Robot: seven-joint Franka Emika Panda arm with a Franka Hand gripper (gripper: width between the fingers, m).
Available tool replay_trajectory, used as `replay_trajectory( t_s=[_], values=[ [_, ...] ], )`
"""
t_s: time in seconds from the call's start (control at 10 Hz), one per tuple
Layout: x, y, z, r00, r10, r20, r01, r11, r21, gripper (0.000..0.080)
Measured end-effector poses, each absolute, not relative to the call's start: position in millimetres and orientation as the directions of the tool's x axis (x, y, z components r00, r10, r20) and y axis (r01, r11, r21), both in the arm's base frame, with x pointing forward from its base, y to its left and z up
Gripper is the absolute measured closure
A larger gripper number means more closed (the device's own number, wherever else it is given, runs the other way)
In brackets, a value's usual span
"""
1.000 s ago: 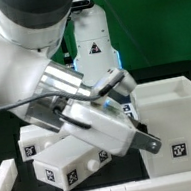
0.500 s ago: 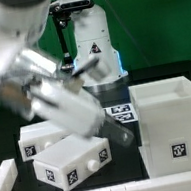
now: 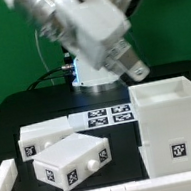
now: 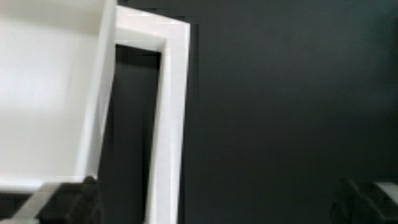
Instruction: Assemble drawer
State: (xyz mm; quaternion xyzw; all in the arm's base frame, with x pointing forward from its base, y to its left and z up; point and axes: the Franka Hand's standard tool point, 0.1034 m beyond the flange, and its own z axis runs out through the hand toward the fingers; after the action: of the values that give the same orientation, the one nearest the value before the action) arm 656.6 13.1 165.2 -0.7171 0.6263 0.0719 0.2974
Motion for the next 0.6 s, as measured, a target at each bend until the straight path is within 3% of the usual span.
replay_trajectory(
  t_s=[0.3,0.6],
  values=[
    [665.6,29.5,170.2,0.187,-0.912,-0.365,-0.928,-0.042,-0.369,0.0150],
    [654.2,41.1,172.4,0.471,-0.843,-0.259,-0.854,-0.363,-0.371,0.0150]
  ],
)
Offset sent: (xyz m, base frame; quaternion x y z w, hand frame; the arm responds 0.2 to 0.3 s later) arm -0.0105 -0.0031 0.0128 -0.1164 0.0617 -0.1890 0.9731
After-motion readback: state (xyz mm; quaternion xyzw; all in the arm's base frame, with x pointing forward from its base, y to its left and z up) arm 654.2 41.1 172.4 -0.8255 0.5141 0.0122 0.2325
